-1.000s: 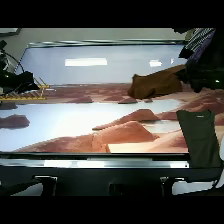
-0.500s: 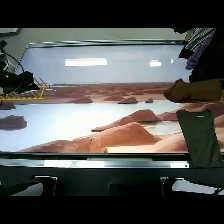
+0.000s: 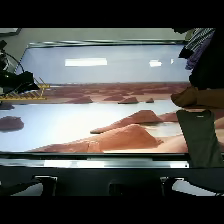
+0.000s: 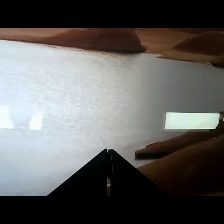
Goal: Fold the clothes and pants, and hang the long-sleeved shirts on hangers.
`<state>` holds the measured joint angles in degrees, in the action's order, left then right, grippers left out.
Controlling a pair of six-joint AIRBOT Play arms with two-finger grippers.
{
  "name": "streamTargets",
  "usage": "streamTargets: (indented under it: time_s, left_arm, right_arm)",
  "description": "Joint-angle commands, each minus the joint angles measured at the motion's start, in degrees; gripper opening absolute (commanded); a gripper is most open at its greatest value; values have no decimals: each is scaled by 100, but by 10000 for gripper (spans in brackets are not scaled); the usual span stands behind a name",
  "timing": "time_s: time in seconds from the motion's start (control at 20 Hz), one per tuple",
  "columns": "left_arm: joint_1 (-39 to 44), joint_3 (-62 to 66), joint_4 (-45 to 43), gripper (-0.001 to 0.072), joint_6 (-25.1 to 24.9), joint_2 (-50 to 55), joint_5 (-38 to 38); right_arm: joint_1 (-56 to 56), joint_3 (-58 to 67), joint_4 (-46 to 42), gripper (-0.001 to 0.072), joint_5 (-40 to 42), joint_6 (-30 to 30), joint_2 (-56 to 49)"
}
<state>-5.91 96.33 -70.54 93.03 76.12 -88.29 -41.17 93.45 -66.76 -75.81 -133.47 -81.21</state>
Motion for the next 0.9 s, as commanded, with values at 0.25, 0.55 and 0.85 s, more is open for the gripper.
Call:
streamTargets:
  time_s: [0.25,0.55,0.85]
  left_arm:
    - [0,-4,-2,16,0,2,2]
    - [4,-4,0,16,0,2,0]
    - [4,-4,0,16,0,2,-2]
  right_arm:
    - [-4,-2,-1873,30,-1768,354,256]
    - [-4,-387,-2441,30,-2181,1014,289]
    - [-4,-1714,-2594,30,-1676,1287,289]
